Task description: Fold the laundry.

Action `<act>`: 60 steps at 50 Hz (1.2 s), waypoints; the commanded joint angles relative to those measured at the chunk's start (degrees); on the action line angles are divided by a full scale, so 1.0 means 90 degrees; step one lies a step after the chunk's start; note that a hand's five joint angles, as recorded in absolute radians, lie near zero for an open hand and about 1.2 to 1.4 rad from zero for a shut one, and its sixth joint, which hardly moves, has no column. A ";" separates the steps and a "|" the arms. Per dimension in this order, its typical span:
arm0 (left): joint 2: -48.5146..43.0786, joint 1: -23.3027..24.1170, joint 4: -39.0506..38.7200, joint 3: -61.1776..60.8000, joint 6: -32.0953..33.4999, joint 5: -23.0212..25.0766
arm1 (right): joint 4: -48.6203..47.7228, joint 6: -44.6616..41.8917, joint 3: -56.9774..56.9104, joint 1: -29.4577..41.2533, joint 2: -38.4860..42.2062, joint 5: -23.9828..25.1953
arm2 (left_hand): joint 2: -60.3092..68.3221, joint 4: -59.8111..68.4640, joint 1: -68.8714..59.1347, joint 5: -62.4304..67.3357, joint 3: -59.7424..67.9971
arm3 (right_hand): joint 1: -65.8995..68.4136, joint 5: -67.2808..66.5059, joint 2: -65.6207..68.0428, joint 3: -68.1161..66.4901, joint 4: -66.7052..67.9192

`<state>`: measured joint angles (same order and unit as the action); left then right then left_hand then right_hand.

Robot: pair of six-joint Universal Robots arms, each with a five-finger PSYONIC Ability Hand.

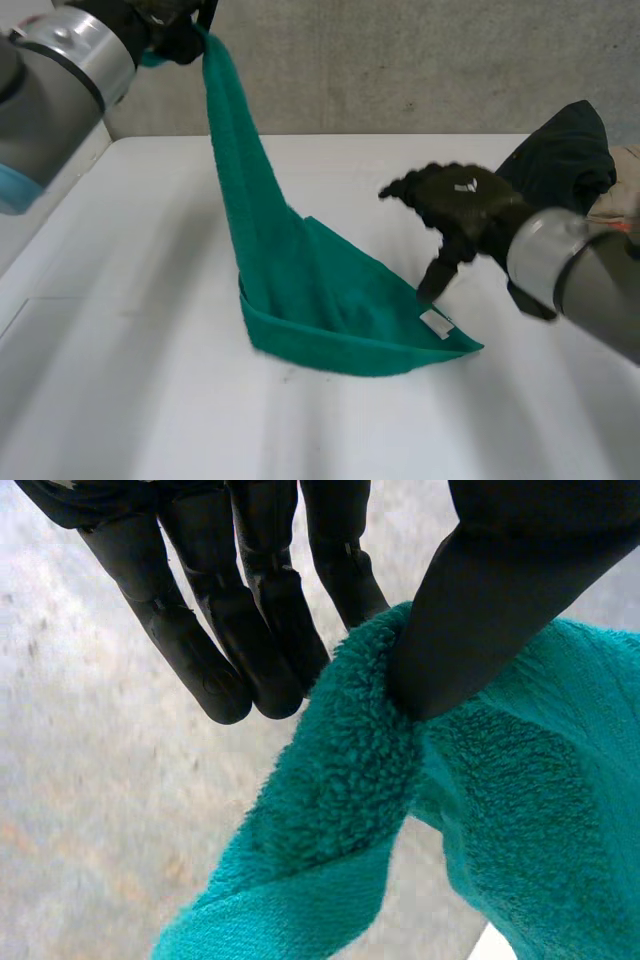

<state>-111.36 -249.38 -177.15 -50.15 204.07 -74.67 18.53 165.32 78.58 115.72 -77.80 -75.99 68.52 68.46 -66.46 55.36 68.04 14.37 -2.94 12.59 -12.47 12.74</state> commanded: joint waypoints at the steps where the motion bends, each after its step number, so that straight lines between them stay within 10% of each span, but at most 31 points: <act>1: 0.1035 0.0003 -0.0082 -0.0814 -0.0272 0.0464 | -0.0925 -0.0195 -0.2264 0.0345 0.2343 0.0094 | 0.1276 0.1282 -0.1505 0.1627 0.1328 | -0.0486 0.0327 -0.0288 0.0275 -0.0304; 12: 0.2119 -0.0260 -0.0746 -0.1908 -0.0477 0.0797 | 0.0030 0.0341 -0.5644 0.1332 0.5851 0.0953 | 0.1276 0.1282 -0.1505 0.1627 0.1328 | -0.0486 0.0327 -0.0288 0.0275 -0.0304; 14: 0.2139 -0.0435 -0.0786 -0.1948 -0.0506 0.0845 | 0.0167 0.0526 -0.6159 0.1361 0.6182 0.0963 | 0.1276 0.1282 -0.1505 0.1627 0.1328 | 0.3796 -0.3955 0.3993 -0.4006 0.3977; 16: 0.2120 -0.0533 -0.0776 -0.1948 -0.0516 0.0846 | 0.0051 0.0595 -0.6581 0.1313 0.6340 0.0740 | 0.1276 0.1282 -0.1505 0.1627 0.1328 | 0.7277 -0.7436 0.7474 -0.7487 0.7458; 21: 0.1633 -0.0885 -0.0825 -0.1812 -0.0516 0.0778 | -0.0826 0.0674 -0.7793 0.0553 0.6156 -0.1172 | 0.1276 0.1282 -0.1505 0.1627 0.1328 | 0.7292 -0.7451 0.7490 -0.7503 0.7473; 24: 0.1388 -0.0973 -0.0825 -0.1568 -0.0536 0.0641 | -0.1042 0.0674 -0.7726 0.0307 0.5717 -0.1341 | 0.1276 0.1282 -0.1505 0.1627 0.1328 | 0.7292 -0.7451 0.7490 -0.7503 0.7473; 38: 0.0197 -0.0788 -0.0601 -0.1886 -0.0605 -0.0219 | -0.1541 0.0285 -0.2410 -0.0113 0.2250 -0.0864 | 0.1276 0.1282 -0.1505 0.1627 0.1328 | 0.7292 -0.7451 0.7490 -0.7503 0.7473; 51: -0.1269 -0.0573 0.0141 -0.3139 0.0811 -0.0922 | -0.2215 -0.1044 0.0097 -0.0074 0.2649 -0.0697 | 0.1000 0.1006 -0.1229 0.1351 0.1053 | 0.7123 -0.7282 0.7321 -0.7334 0.7304; 57: -0.0949 -0.0388 0.0941 -0.3042 0.0754 -0.0952 | -0.1942 -0.1182 0.0126 -0.0055 0.2348 -0.0814 | -0.3731 -0.3725 0.3502 -0.3381 -0.3679 | 0.1167 -0.1326 0.1365 -0.1378 0.1348; 60: -0.0606 -0.0368 0.1118 -0.3042 0.0646 -0.0893 | -0.1844 -0.1153 0.0165 -0.0016 0.2054 -0.0902 | -0.4665 -0.4658 0.4436 -0.4314 -0.4612 | 0.0861 -0.1020 0.1059 -0.1072 0.1043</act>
<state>-121.90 -253.57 -171.74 -78.28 211.57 -83.48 -0.16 154.72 80.33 115.19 -55.27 -82.76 38.17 38.93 -36.64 28.97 39.33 27.32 -16.13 26.44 -27.29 27.32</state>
